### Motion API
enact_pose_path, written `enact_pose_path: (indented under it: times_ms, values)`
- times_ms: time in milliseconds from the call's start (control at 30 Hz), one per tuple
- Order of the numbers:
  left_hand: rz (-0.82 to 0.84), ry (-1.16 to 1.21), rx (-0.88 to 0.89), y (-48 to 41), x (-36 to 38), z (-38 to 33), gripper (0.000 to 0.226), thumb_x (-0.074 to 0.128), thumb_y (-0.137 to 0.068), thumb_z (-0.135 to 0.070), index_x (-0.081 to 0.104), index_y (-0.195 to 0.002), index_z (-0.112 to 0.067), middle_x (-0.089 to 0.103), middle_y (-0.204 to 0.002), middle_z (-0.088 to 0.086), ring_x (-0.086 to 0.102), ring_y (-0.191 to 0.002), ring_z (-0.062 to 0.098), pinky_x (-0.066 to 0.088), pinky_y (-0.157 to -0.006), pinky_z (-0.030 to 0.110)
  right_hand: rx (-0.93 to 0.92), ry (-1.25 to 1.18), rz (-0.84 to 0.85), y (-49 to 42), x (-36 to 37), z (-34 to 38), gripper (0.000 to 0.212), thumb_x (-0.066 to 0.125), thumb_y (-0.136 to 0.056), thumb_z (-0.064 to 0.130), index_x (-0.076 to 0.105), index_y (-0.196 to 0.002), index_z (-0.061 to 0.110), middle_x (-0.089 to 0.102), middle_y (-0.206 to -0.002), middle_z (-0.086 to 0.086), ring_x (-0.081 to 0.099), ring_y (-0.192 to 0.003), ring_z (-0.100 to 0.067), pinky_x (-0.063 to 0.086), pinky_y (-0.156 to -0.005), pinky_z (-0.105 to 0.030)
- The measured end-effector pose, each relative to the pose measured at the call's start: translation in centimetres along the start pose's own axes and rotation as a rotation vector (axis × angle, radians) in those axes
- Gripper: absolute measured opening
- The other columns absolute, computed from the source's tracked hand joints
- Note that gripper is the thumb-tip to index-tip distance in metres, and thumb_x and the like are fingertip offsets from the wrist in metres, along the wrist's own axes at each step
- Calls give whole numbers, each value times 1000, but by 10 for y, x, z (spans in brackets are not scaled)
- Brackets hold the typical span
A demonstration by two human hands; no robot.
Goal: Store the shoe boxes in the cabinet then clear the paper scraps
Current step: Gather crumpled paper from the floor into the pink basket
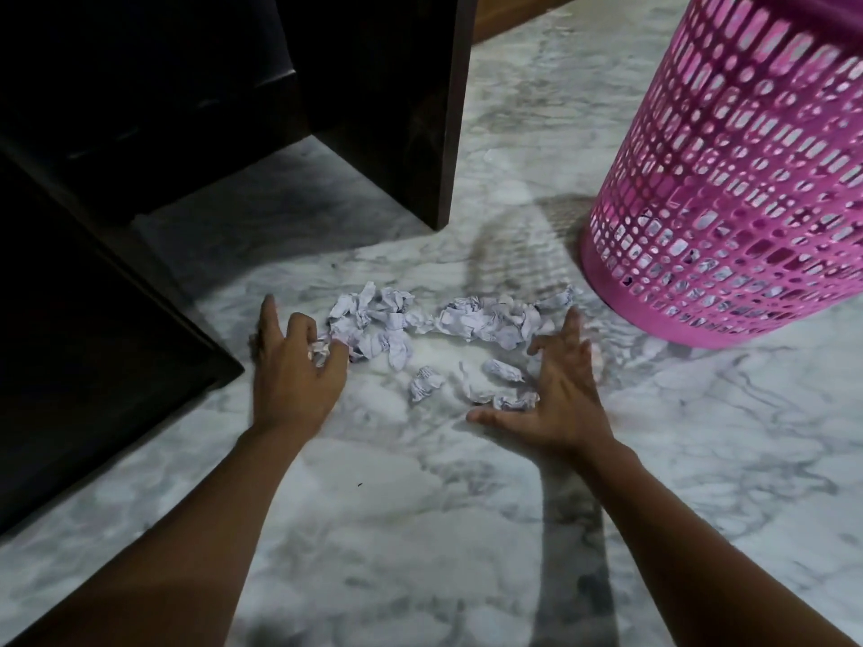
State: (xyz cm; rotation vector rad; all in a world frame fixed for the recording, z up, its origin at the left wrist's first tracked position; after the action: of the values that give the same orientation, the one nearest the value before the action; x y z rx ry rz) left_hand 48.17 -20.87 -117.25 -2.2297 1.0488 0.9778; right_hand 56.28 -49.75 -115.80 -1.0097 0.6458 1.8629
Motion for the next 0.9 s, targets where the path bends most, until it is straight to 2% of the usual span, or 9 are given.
enact_pose_path:
  times_ms: [33,133,200,367,533,633,700,800,900]
  values:
    - [19,15,2,-2,2,0,24,57,-82,-33,45,-98,-19,15,-161,11,32,-138,36,40,-101,52,-22,40,26,-5,-1,0,104,52,-50,97,25,-142,58,-28,-160,-14,-28,-148,-26,-1,-122,-54]
    - [88,70,64,-7,7,-5,52,58,-79,-35,42,-126,-22,10,-163,-1,39,-135,29,44,-99,46,-90,-2,30,-23,-4,-5,128,58,-48,95,3,-152,43,-22,-161,-17,-22,-150,-28,5,-122,-53]
    - [132,98,137,-10,10,-12,64,50,-76,-42,40,-137,-26,9,-163,-8,38,-136,23,40,-105,42,-159,18,45,-36,-5,-7,140,63,-46,95,9,-155,24,-18,-163,-15,-19,-151,-25,7,-122,-51]
    - [262,46,305,-14,23,-33,76,37,-76,-46,30,-150,-33,18,-161,-11,26,-142,15,25,-114,31,-229,-15,135,-59,4,3,136,75,-45,85,11,-154,34,-13,-165,-4,-5,-153,-22,6,-123,-43]
    - [274,42,445,-7,36,-50,70,46,-78,-38,41,-146,-21,47,-145,0,39,-133,18,33,-112,38,-358,77,78,-68,20,24,123,61,-56,90,20,-156,30,18,-162,-2,15,-149,-22,17,-120,-49]
    - [254,79,488,-1,38,-52,68,45,-79,-34,43,-145,-16,49,-143,0,41,-132,19,34,-111,37,-430,65,86,-69,25,33,117,60,-61,87,21,-156,30,11,-164,-3,20,-148,-25,14,-120,-43]
    - [258,118,485,1,38,-51,67,44,-80,-35,43,-144,-13,49,-143,1,42,-132,19,35,-110,38,-495,77,73,-71,27,37,105,59,-68,82,29,-154,29,19,-163,-1,33,-141,-27,21,-117,-44]
    - [196,142,479,8,36,-56,63,48,-83,-39,49,-137,-7,54,-137,5,47,-126,22,38,-107,36,-565,23,-24,-64,33,48,80,60,-79,67,51,-143,20,48,-147,-4,54,-120,-27,39,-100,-45]
    - [65,82,441,17,37,-64,50,48,-88,-44,61,-119,-7,63,-118,6,54,-111,24,43,-97,36,-641,-61,-134,-52,39,59,53,62,-86,46,65,-123,9,65,-123,-5,60,-112,-25,43,-92,-42]
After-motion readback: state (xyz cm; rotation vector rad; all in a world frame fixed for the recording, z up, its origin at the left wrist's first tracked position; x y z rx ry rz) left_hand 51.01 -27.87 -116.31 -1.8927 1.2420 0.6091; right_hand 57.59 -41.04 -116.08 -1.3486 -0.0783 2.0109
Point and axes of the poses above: each hand's wrist, its own y-axis away from the middle knuckle, its own x-axis out of the palm, z = x × y, the point moved 4 cm from there along -y, towards the middle knuckle
